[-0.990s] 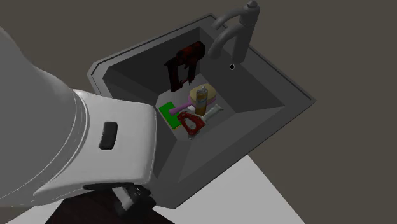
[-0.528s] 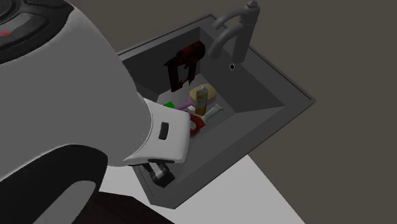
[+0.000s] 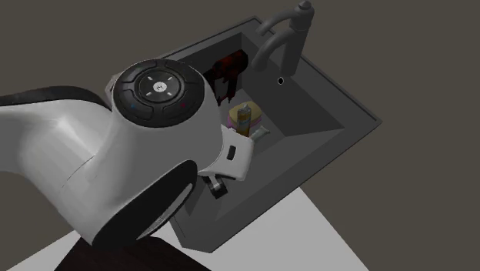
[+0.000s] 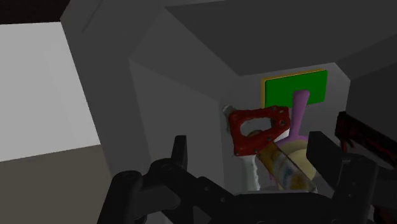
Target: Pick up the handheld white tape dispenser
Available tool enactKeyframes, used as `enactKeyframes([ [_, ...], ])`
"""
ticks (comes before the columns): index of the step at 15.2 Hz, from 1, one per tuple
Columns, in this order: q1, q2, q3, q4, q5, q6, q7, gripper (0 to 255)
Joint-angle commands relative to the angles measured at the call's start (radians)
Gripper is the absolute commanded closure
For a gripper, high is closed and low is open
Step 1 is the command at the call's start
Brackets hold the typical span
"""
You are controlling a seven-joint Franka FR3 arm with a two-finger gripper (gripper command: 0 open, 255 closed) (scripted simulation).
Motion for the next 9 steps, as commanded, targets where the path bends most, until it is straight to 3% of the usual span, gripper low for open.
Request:
enactKeyframes([
  [1,0.003,0.082,0.001,0.032,0.044,0.066,0.002,0],
  [9,-0.028,0.405,0.045,0.238,0.228,0.239,-0.019,0],
])
